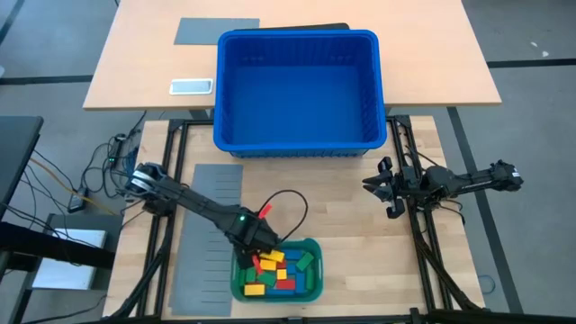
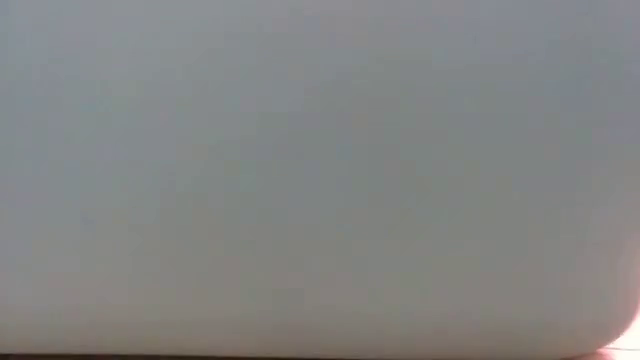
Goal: Sort Items/Unsort Items
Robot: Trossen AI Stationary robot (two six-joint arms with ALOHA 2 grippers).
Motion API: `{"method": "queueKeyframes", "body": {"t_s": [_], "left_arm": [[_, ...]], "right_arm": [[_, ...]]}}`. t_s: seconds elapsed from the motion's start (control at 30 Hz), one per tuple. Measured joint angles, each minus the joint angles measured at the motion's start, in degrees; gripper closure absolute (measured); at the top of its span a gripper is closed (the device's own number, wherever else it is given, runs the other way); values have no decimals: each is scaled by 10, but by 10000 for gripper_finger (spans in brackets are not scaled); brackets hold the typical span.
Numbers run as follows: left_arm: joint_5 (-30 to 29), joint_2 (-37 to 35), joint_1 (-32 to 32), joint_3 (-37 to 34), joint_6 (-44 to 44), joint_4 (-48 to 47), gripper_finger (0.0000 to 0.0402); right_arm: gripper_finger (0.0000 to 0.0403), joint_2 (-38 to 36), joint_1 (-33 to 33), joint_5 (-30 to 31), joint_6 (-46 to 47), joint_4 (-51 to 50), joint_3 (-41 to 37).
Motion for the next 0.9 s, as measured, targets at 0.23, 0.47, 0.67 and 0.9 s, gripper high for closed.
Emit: {"method": "queueKeyframes", "body": {"t_s": [0.23,0.47,0.67,0.9], "left_arm": [[-14,-2,39,-10,62,2,385],[-82,-1,89,23,83,-10,396],[-157,0,142,53,110,7,399],[-198,1,205,66,157,82,400]], "right_arm": [[323,0,0,5,0,0,0],[324,0,0,6,0,1,0],[324,0,0,14,-1,1,0],[325,0,0,22,2,2,0]]}}
